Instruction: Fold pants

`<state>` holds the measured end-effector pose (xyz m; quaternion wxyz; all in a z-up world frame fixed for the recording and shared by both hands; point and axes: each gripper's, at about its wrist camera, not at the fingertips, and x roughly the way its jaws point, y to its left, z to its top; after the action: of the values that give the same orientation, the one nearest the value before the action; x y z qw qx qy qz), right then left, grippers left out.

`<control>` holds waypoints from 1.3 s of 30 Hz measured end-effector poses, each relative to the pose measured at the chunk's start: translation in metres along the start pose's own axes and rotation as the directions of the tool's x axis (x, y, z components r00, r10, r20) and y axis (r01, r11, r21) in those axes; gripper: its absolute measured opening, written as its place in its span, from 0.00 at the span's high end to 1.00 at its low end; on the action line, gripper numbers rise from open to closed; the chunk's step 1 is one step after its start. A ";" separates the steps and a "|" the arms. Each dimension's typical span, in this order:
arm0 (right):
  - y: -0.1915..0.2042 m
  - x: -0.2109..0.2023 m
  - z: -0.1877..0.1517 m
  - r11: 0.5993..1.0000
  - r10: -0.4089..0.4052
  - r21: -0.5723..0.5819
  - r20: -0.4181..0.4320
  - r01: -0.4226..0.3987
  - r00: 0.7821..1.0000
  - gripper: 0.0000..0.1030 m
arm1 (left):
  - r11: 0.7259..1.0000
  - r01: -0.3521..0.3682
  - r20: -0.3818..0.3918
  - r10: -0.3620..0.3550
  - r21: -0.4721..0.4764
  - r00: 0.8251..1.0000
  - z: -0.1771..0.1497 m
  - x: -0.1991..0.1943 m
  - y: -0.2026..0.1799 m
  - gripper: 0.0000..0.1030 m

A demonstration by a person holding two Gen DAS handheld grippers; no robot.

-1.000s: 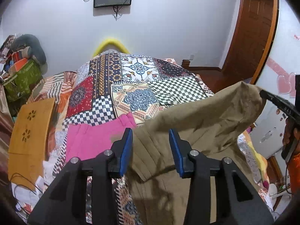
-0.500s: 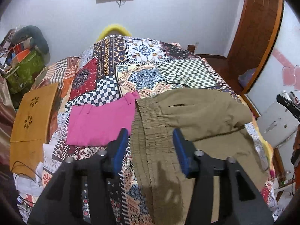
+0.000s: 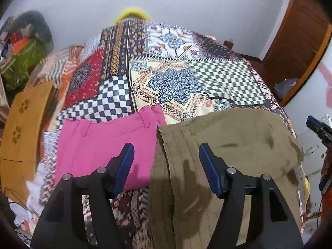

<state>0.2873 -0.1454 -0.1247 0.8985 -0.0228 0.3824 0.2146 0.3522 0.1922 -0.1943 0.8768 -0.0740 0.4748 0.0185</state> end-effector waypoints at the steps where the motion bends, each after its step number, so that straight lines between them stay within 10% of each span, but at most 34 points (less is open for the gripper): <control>1: -0.005 0.012 0.002 1.000 -0.007 0.003 -0.023 0.007 1.000 0.60 | 1.000 -0.002 -0.013 0.002 -0.005 1.000 0.005 0.012 0.003 0.37; 23: -0.046 0.127 0.001 0.999 0.035 -0.001 -0.267 -0.037 0.963 0.61 | 0.995 0.094 -0.181 -0.099 -0.036 0.978 0.018 0.116 0.001 0.29; 27: -0.044 0.133 0.003 1.000 0.009 -0.016 -0.260 -0.013 0.966 0.86 | 0.992 0.122 -0.176 -0.125 -0.026 0.976 0.018 0.116 -0.006 0.49; 35: -0.038 0.109 0.012 0.999 -0.027 -0.044 -0.157 0.021 0.987 0.88 | 0.997 0.054 -0.073 -0.049 0.060 0.996 0.029 0.083 -0.018 0.61; 37: -0.040 0.099 0.019 0.999 -0.022 -0.027 -0.124 0.018 0.992 0.89 | 0.997 0.046 -0.047 -0.043 0.060 0.998 0.033 0.070 -0.018 0.89; 39: -0.040 0.084 0.025 1.000 -0.022 -0.015 -0.086 0.020 0.996 0.89 | 0.997 0.054 -0.035 -0.052 0.047 0.998 0.036 0.058 -0.014 0.90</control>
<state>0.3725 -0.1458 -0.1705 0.8832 -0.0421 0.4190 0.2066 0.4151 0.1810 -0.2216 0.8704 -0.0659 0.4875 -0.0174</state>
